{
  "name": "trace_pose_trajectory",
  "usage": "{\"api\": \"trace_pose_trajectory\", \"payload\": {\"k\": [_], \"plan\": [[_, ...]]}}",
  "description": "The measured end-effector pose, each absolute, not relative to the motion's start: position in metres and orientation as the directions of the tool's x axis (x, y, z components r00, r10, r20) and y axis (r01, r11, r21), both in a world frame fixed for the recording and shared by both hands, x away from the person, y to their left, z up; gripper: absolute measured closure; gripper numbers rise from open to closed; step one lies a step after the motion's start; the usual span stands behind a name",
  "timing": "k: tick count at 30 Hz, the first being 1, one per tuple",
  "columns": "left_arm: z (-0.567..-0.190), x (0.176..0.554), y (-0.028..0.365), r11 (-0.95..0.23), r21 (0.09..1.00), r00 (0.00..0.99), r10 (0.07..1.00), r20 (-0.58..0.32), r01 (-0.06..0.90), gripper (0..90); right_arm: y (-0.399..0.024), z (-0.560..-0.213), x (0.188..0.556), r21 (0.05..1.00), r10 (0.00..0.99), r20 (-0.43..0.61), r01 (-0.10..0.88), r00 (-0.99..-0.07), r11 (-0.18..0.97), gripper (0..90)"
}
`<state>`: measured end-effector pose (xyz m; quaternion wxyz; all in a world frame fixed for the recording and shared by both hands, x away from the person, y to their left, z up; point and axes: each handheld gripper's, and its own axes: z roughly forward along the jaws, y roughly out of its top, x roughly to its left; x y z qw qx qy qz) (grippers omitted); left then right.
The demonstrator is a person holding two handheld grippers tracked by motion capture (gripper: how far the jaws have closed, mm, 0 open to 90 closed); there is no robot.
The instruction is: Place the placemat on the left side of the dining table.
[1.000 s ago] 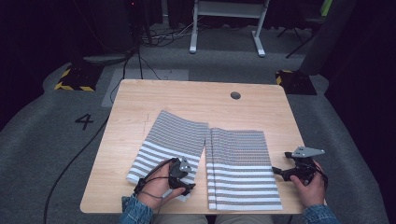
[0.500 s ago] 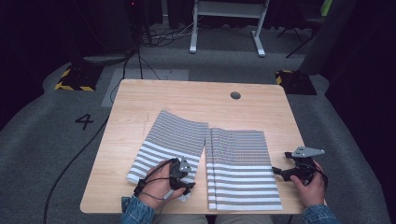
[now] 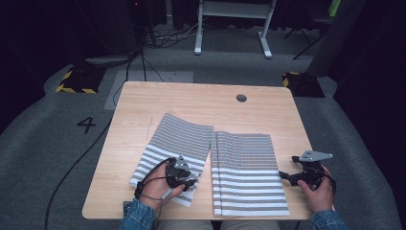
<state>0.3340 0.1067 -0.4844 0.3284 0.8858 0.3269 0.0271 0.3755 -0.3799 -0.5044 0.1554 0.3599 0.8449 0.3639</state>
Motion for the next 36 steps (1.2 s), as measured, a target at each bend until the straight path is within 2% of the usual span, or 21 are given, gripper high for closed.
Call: {"api": "trace_pose_trajectory", "payload": {"k": [4,8,15,21,30,36], "plan": [[-0.481,0.336,0.109,-0.541,0.637,0.78,0.606,-0.157,0.549,80.2,-0.38,-0.504,0.376,0.727,0.721,-0.001,0.495,-0.693,0.476,6.5],[-0.475,0.336,0.113,-0.524,0.677,0.787,0.601,-0.136,0.517,84.0,-0.38,-0.504,0.376,0.727,0.721,-0.001,0.495,-0.693,0.476,6.5],[-0.447,0.337,0.137,-0.392,0.799,0.783,0.604,-0.15,0.455,85.4,-0.38,-0.504,0.376,0.727,0.721,-0.001,0.495,-0.693,0.476,6.5],[-0.424,0.337,0.171,-0.244,0.886,0.739,0.657,-0.148,0.394,86.0,-0.38,-0.504,0.376,0.727,0.72,-0.001,0.494,-0.694,0.477,6.6],[-0.415,0.344,0.221,-0.086,0.932,0.633,0.755,-0.17,0.352,86.0,-0.38,-0.504,0.376,0.728,0.722,-0.001,0.495,-0.692,0.475,6.8],[-0.415,0.342,0.256,0.0,0.942,0.509,0.841,-0.182,0.337,85.7,-0.38,-0.504,0.376,0.728,0.722,-0.001,0.495,-0.692,0.475,6.9]]}}
